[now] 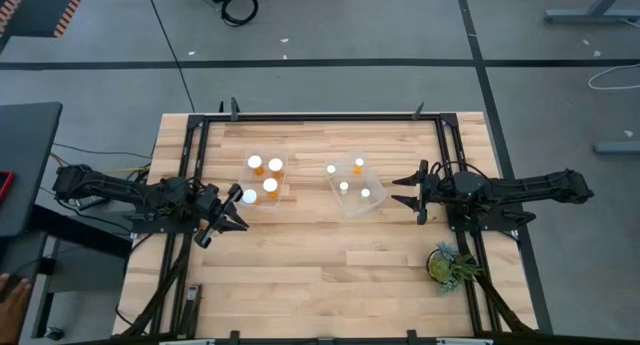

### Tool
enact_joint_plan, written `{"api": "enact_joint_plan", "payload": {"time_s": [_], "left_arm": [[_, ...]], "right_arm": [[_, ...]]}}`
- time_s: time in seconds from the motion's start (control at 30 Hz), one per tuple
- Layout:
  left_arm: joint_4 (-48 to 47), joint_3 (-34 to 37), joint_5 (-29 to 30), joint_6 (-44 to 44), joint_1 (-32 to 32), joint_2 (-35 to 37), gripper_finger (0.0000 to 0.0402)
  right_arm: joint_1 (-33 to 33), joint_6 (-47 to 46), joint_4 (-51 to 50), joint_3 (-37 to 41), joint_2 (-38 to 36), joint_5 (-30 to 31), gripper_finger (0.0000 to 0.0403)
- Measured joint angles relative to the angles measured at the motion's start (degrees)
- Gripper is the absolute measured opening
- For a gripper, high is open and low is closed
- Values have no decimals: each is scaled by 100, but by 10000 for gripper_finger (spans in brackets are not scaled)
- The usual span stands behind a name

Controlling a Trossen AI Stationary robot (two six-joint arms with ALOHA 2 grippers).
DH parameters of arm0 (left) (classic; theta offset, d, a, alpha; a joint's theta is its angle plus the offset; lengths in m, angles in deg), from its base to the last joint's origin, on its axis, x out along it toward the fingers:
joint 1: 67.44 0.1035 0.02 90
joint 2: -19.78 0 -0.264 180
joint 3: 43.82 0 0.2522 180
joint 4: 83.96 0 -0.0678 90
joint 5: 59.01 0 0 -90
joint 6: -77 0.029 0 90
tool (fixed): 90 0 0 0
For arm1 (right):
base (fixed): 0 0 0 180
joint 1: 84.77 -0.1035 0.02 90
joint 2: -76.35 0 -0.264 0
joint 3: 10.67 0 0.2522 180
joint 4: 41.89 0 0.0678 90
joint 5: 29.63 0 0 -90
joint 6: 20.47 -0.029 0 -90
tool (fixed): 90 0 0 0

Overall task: Pick and place medicine bottles into bin by pill shape (circle, oval)
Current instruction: Return to Home Position

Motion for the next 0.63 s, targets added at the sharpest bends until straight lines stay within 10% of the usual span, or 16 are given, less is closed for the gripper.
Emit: {"api": "enact_joint_plan", "payload": {"time_s": [0.63], "left_arm": [[0, 0, 0, 0, 0, 0, 36]], "right_arm": [[2, 0, 1, 0, 0, 0, 216]]}}
